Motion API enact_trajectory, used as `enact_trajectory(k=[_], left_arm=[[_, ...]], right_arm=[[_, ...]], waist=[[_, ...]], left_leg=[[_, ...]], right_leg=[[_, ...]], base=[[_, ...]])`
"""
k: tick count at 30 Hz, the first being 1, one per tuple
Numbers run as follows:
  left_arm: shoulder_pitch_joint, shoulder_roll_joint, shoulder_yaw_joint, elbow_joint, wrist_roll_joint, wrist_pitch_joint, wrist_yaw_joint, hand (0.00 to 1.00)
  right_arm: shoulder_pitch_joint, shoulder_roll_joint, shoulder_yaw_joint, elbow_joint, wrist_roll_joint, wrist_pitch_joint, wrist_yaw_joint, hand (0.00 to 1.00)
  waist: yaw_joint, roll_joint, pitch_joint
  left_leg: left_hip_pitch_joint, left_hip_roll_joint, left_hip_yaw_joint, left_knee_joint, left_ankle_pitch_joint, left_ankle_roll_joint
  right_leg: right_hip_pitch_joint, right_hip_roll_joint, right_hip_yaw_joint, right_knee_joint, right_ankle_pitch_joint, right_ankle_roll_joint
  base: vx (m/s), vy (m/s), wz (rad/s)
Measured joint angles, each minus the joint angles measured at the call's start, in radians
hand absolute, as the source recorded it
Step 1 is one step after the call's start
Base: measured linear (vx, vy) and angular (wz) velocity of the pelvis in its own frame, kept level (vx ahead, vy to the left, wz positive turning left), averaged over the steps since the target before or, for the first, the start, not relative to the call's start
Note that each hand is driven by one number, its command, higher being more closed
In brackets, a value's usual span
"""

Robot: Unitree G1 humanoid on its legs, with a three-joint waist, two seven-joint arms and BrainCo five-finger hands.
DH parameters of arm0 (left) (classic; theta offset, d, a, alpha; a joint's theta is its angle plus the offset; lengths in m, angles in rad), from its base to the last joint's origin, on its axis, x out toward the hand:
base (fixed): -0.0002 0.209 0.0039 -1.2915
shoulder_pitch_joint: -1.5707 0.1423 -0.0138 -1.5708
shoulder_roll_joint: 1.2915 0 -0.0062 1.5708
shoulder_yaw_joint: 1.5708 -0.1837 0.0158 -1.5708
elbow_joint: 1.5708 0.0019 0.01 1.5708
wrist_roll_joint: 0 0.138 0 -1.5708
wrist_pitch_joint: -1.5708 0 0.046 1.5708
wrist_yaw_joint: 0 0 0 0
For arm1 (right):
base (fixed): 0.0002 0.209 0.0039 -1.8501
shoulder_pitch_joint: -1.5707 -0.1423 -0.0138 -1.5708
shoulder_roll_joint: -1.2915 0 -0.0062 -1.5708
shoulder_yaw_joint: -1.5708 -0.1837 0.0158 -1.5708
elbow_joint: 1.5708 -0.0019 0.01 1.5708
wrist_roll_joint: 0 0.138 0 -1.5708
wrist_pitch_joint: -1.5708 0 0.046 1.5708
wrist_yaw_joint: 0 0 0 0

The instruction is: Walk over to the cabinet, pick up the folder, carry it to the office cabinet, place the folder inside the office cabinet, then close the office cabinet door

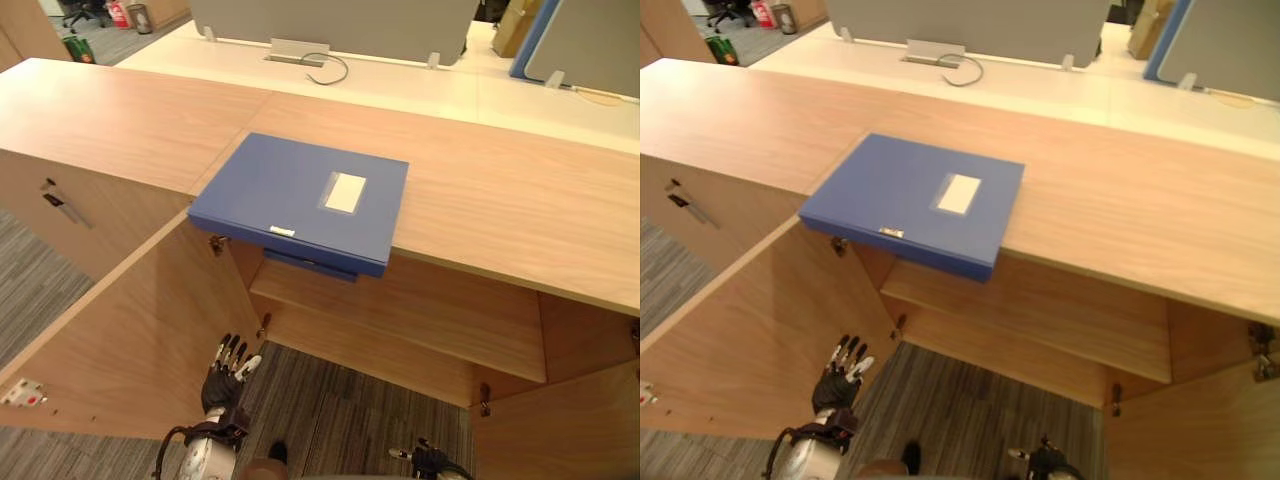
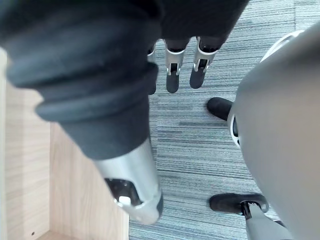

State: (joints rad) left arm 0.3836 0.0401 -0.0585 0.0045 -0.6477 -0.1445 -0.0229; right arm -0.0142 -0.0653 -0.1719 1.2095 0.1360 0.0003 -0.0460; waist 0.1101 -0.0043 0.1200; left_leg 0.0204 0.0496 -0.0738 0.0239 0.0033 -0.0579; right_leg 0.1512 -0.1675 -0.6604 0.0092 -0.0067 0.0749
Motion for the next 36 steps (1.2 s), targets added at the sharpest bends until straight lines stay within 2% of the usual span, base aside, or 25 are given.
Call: enact_trajectory(k=[6,10,13,15,17,24,29,36], left_arm=[[0.014,-0.06,0.02,-0.276,0.243,-0.019,0.076,0.0],[0.017,-0.095,0.078,-0.401,0.425,-0.027,0.181,0.0],[0.025,-0.095,0.103,-0.482,0.595,-0.035,0.268,0.0],[0.029,-0.094,0.105,-0.539,0.761,-0.043,0.332,0.0],[0.022,-0.09,0.111,-0.563,0.842,-0.049,0.365,0.0],[-0.078,0.018,0.06,-0.563,1.108,-0.046,0.446,0.0],[-0.27,0.142,0.0,-0.469,1.366,-0.034,0.488,0.0],[-0.399,0.309,-0.001,-0.3,1.531,-0.003,0.51,0.0]], right_arm=[[0.013,0.002,-0.003,0.024,0.0,-0.001,-0.006,0.0],[0.015,0.019,-0.006,0.032,0.001,-0.003,-0.017,0.0],[0.013,0.031,-0.005,0.034,0.001,-0.008,-0.029,0.0],[0.013,0.041,-0.003,0.041,0.0,-0.017,-0.039,0.0],[0.013,0.048,-0.002,0.042,-0.001,-0.022,-0.045,0.0],[0.008,0.051,0.057,0.044,-0.044,-0.022,-0.045,0.0],[0.003,0.046,0.086,0.045,-0.084,-0.023,-0.044,0.0],[-0.002,0.036,0.096,0.041,-0.12,-0.029,-0.04,0.0]], waist=[[0.038,-0.01,-0.022],[0.068,-0.016,-0.027],[0.07,-0.025,-0.034],[0.07,-0.035,-0.046],[0.07,-0.039,-0.053],[0.057,-0.043,-0.087],[0.029,-0.039,-0.106],[0.009,-0.035,-0.115]], left_leg=[[-0.041,-0.013,-0.089,0.0,0.023,-0.003],[-0.057,-0.012,-0.109,0.014,0.026,-0.008],[-0.056,-0.009,-0.109,0.015,0.029,-0.01],[-0.055,-0.007,-0.106,0.015,0.03,-0.01],[-0.056,-0.004,-0.103,0.013,0.03,-0.01],[-0.055,0.026,-0.047,-0.006,0.034,-0.017],[-0.04,0.042,0.003,-0.009,0.032,-0.019],[-0.01,0.054,0.044,-0.035,0.031,-0.02]], right_leg=[[0.009,0.001,-0.077,-0.001,0.0,0.0],[0.011,0.007,-0.077,-0.001,-0.001,0.001],[0.013,0.009,-0.076,-0.002,-0.001,0.001],[0.011,0.012,-0.071,-0.003,-0.001,0.001],[0.009,0.014,-0.066,-0.005,-0.002,0.0],[-0.031,0.04,0.01,-0.022,0.006,-0.008],[-0.05,0.052,0.066,-0.026,0.012,-0.016],[-0.058,0.063,0.115,-0.038,0.027,-0.028]], base=[[-0.05,-0.007,0.42],[-0.05,-0.011,0.15],[-0.05,-0.011,-0.01],[-0.06,-0.003,-0.04],[-0.04,0.002,-0.07],[-0.03,-0.01,-0.26],[0.02,-0.007,-0.31],[-0.01,0.021,-0.23]])
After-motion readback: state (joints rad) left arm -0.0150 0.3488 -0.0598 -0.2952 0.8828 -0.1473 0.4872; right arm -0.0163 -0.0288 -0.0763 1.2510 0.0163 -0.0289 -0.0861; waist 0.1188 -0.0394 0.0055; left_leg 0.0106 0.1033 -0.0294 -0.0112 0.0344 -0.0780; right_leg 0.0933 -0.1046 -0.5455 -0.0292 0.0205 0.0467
